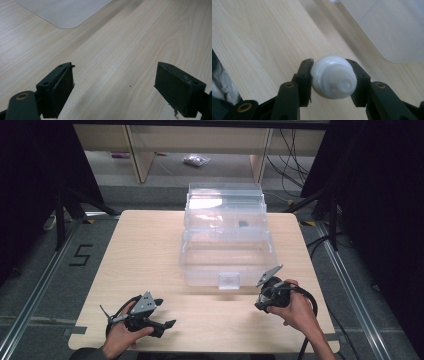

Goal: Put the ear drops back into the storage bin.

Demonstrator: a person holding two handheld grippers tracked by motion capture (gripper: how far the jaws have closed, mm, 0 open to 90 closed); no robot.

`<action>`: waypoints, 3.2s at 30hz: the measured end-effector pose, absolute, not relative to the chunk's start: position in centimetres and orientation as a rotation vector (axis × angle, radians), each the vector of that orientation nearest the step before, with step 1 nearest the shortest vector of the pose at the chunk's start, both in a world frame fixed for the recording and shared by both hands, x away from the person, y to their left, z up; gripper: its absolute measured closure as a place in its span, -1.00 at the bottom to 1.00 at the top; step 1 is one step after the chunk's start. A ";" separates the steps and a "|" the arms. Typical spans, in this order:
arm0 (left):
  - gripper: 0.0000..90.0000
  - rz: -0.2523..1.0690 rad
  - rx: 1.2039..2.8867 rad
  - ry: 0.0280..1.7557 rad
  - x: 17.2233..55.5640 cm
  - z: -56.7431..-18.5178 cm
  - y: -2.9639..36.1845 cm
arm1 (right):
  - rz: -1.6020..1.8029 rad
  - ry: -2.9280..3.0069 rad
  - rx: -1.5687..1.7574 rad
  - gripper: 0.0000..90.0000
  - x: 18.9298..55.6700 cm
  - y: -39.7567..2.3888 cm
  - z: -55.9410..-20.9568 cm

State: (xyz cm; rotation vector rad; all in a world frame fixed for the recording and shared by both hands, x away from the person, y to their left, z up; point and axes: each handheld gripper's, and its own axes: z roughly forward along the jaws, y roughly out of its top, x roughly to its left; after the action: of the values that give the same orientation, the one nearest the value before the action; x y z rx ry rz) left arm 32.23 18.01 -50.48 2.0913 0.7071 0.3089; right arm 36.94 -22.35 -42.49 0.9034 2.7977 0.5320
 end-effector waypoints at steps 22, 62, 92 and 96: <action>-0.67 0.308 2.087 0.711 32.2 -50.5 18.0 | 0.606 2.771 0.912 0.33 39.3 -23.6 -35.5; -0.67 0.299 2.098 0.709 32.3 -50.4 18.1 | 0.451 2.773 1.133 0.33 50.7 -22.0 -38.0; -0.67 0.303 2.099 0.703 32.3 -50.4 18.0 | 0.321 2.799 1.246 0.33 53.4 -21.2 -43.0; -0.67 0.302 2.099 0.704 32.3 -50.4 18.0 | 0.305 2.798 1.263 0.33 53.5 -21.1 -43.4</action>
State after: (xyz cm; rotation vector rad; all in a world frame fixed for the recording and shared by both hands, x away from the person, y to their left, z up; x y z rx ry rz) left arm 32.26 18.04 -50.45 2.0990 0.7038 0.3020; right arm 53.55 -21.13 -43.42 1.2628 2.7983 0.3053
